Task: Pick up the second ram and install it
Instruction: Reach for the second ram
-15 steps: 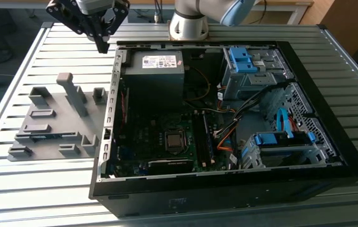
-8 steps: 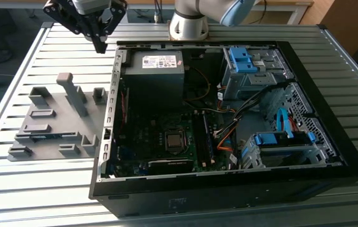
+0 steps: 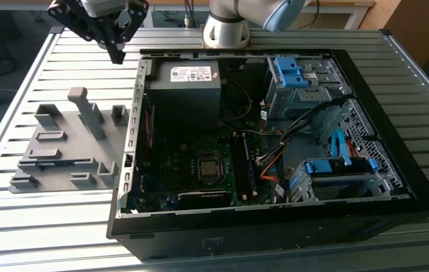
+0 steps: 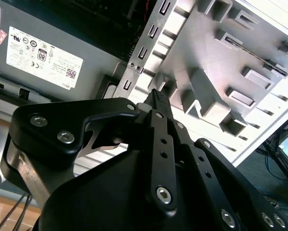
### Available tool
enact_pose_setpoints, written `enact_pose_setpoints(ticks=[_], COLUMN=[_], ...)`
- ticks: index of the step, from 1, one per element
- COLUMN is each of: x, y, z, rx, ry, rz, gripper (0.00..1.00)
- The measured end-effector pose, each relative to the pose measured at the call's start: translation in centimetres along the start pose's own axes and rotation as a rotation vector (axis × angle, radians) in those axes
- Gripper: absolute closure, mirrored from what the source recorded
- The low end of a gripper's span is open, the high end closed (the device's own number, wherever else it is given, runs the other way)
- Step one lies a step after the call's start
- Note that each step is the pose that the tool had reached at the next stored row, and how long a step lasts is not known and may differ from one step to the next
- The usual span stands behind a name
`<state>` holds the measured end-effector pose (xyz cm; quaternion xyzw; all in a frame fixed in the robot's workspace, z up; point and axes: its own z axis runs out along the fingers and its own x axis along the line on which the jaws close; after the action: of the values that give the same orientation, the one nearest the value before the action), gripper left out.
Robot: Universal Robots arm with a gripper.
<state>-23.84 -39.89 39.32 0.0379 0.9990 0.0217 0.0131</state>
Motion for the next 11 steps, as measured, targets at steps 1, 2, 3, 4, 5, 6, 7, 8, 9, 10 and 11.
enact_pose_setpoints(ticks=[1, 2, 3, 4, 5, 6, 7, 8, 9, 10, 11], x=[0.07, 0.14, 0.21, 0.28, 0.34, 0.42, 0.50, 0.58, 0.66, 0.74, 0.82], y=[0.00, -0.01, -0.01, -0.02, -0.03, -0.03, -0.04, -0.04, -0.05, -0.06, -0.06], z=[-0.01, -0.01, -0.01, -0.01, -0.01, -0.01, -0.02, -0.01, -0.02, -0.02, -0.02], rx=[0.0001, 0.0000, 0.0000, 0.0000, 0.0000, 0.0000, 0.0000, 0.0000, 0.0000, 0.0000, 0.0000], ry=[0.0000, 0.0000, 0.0000, 0.0000, 0.0000, 0.0000, 0.0000, 0.0000, 0.0000, 0.0000, 0.0000], rz=[0.000, 0.000, 0.000, 0.000, 0.000, 0.000, 0.000, 0.000, 0.000, 0.000, 0.000], gripper=[0.89, 0.89, 0.89, 0.89, 0.89, 0.89, 0.89, 0.89, 0.89, 0.89, 0.89])
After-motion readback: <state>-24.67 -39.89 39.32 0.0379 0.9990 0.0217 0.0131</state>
